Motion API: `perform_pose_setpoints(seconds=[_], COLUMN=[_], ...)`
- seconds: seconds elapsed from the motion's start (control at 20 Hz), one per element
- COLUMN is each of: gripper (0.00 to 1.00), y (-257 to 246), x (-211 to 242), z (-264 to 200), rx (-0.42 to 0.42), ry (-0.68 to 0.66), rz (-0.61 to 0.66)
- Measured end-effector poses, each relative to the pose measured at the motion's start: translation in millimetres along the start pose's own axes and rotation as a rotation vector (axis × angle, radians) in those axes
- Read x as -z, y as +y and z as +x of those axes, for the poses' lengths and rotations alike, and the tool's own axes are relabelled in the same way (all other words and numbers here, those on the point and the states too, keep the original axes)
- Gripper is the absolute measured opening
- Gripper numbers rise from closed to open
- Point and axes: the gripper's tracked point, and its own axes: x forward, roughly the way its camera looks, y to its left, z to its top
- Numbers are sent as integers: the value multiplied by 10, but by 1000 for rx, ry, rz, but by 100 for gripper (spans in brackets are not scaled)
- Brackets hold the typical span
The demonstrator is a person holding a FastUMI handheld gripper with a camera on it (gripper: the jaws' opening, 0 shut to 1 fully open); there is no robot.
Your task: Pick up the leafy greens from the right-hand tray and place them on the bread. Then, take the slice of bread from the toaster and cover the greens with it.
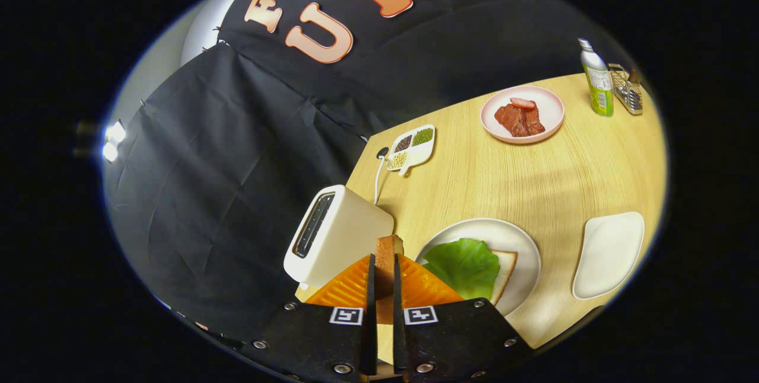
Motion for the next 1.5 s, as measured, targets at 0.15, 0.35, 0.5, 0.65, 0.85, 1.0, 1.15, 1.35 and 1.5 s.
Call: perform_pose_setpoints(seconds=[0.15,0.35,0.5,0.65,0.85,1.0,1.15,1.35,1.5], gripper=[11,11,11,12,28,44,59,77,88], y=[-213,-560,-819,-954,-1144,-1018,-973,-690,-485], x=[97,181,197,212,157,5,-202,-378,-623], z=[116,200,233,236,222,168,-7,-299,-646], rx=[10,33,76,102,210,191,226,238,279], ry=[9,39,27,15,-31,-102,-194,-298,-435], rz=[-13,20,25,6,-95,-110,-171,-262,-365])
